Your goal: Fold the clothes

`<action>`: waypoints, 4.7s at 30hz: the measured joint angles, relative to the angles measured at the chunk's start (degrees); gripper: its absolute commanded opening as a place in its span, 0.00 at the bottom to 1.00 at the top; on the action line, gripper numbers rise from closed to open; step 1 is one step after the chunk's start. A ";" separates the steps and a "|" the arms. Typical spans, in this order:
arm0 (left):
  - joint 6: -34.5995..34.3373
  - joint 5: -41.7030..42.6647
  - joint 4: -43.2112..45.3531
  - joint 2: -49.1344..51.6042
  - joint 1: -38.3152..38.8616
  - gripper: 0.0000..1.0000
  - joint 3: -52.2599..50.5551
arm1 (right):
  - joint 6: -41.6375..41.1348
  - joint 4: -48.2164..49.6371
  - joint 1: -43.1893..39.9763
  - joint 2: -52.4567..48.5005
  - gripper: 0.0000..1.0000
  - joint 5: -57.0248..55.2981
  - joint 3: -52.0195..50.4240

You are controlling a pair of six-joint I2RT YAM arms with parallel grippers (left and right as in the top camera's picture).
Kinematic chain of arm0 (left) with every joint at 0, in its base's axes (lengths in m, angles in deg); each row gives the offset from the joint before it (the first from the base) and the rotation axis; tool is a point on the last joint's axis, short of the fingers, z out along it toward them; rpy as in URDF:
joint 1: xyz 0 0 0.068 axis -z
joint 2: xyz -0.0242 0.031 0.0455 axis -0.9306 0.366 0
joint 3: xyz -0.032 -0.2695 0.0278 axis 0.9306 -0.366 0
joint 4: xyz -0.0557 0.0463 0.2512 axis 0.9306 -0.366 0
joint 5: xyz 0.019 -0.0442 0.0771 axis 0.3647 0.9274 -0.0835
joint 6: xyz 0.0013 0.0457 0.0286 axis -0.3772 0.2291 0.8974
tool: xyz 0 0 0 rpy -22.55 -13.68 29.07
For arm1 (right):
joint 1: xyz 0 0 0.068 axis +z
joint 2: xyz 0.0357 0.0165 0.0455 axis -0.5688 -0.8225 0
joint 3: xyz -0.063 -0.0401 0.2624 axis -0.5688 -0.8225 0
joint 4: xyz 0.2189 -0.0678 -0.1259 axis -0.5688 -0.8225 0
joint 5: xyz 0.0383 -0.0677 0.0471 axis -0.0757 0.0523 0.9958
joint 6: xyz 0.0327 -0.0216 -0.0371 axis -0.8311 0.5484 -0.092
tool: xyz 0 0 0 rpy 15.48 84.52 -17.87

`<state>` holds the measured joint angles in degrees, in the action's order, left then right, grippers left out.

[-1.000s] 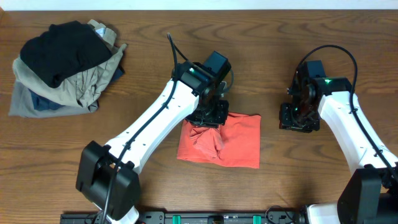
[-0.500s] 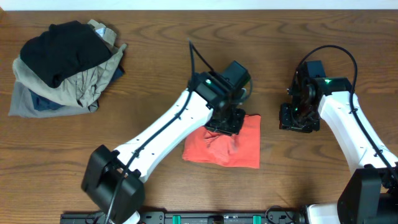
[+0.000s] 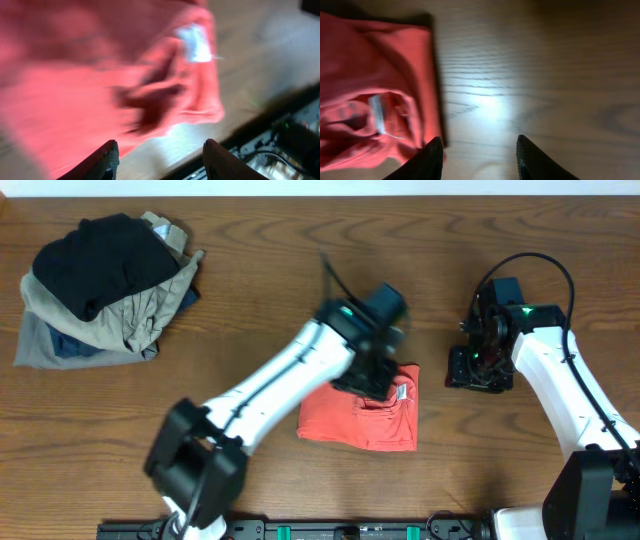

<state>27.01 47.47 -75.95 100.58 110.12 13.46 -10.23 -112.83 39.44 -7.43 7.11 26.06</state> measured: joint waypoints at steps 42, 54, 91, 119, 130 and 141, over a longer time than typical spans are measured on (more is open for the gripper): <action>8.90 8.17 21.51 -3.50 -16.11 0.60 -26.16 | -6.88 8.59 16.00 -9.31 0.29 -16.11 0.02; 8.87 4.20 22.29 -3.50 -14.84 0.61 -27.12 | -2.69 8.09 12.81 -3.63 0.41 -3.04 0.00; 8.83 3.37 22.84 -3.50 -14.84 0.66 -27.15 | -8.24 -16.87 25.31 -8.37 0.11 -5.14 0.33; 9.33 -2.84 33.03 -3.74 -16.59 0.73 -21.38 | -8.07 0.92 23.52 3.04 0.10 5.90 -2.67; 10.25 -3.30 33.70 5.01 -15.50 0.73 -21.18 | -10.01 14.78 23.52 2.60 0.15 8.79 -17.16; 9.40 -12.70 14.08 6.14 -15.39 0.57 -18.88 | -15.89 22.56 18.01 2.47 0.16 4.87 -23.69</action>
<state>36.40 34.77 -61.87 106.72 94.73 -5.43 -26.12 -90.28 57.45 -4.96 11.99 2.36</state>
